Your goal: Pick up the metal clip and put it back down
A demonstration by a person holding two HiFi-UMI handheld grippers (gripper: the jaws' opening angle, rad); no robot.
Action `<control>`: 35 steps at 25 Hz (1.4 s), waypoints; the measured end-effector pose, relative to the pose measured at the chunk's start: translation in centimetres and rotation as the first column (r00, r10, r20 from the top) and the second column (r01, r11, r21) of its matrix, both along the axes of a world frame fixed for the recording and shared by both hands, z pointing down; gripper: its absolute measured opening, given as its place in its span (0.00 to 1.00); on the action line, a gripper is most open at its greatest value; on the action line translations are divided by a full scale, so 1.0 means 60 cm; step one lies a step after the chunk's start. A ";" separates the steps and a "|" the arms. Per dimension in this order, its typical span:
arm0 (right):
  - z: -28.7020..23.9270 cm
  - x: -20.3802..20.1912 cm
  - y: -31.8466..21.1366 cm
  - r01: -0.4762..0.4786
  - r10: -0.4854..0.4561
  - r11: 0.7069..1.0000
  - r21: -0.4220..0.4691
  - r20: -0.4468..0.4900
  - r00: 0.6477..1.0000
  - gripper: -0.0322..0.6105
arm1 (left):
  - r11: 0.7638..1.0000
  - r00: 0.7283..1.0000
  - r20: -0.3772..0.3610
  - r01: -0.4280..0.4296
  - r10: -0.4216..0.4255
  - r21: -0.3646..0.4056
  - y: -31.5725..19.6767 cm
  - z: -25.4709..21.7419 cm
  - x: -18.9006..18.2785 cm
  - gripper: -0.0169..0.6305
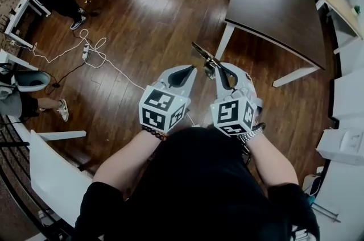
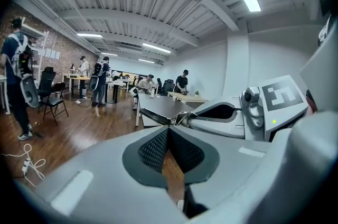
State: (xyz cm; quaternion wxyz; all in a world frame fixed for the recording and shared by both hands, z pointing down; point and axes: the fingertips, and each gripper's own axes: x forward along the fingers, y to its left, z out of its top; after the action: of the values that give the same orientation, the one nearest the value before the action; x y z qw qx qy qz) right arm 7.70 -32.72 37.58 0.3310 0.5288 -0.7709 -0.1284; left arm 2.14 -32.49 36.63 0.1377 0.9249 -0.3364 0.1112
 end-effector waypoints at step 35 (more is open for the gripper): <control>0.016 0.446 -0.188 -0.084 0.086 0.996 -0.036 0.068 0.994 0.05 | 0.994 0.993 0.068 -0.089 0.093 -0.061 -0.193 0.020 0.451 0.05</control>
State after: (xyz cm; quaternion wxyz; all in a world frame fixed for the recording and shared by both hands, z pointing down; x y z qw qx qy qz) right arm 34.44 -43.99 38.57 0.3180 0.5597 -0.7607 -0.0832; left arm 29.21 -44.07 37.85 0.1470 0.9304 -0.2953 0.1597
